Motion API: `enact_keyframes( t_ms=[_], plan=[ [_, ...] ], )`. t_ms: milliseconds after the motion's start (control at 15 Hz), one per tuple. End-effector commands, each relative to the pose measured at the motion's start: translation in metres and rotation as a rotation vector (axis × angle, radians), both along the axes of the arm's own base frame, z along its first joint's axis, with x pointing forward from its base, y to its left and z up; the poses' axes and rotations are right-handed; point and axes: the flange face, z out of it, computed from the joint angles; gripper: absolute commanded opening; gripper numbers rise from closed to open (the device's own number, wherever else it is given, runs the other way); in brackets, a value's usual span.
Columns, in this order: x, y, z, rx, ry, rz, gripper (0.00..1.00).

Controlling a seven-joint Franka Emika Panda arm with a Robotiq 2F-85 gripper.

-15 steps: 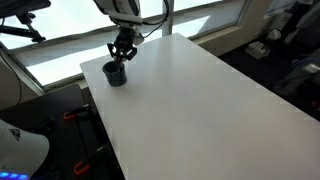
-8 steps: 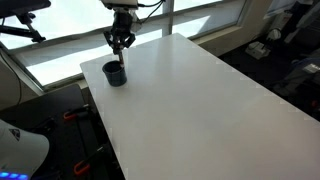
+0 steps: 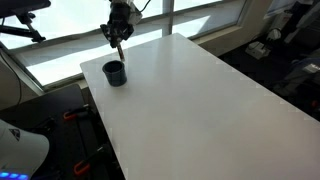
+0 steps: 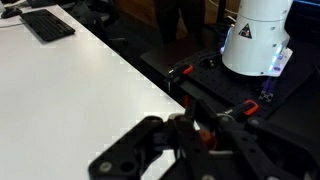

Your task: Pick up the marker from the cup and put it on the table

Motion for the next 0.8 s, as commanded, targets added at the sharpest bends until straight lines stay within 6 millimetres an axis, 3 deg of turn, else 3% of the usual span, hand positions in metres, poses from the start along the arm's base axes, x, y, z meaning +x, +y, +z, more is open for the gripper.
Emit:
enact_keyframes(
  t_ms=[0, 400, 733],
  plan=[
    [-0.002, -0.021, -0.001, -0.025, -0.035, -0.058, 0.02],
    [0.008, -0.067, -0.02, -0.062, -0.021, -0.133, 0.02],
    [0.012, -0.079, -0.049, -0.041, 0.018, -0.128, 0.02]
  ],
)
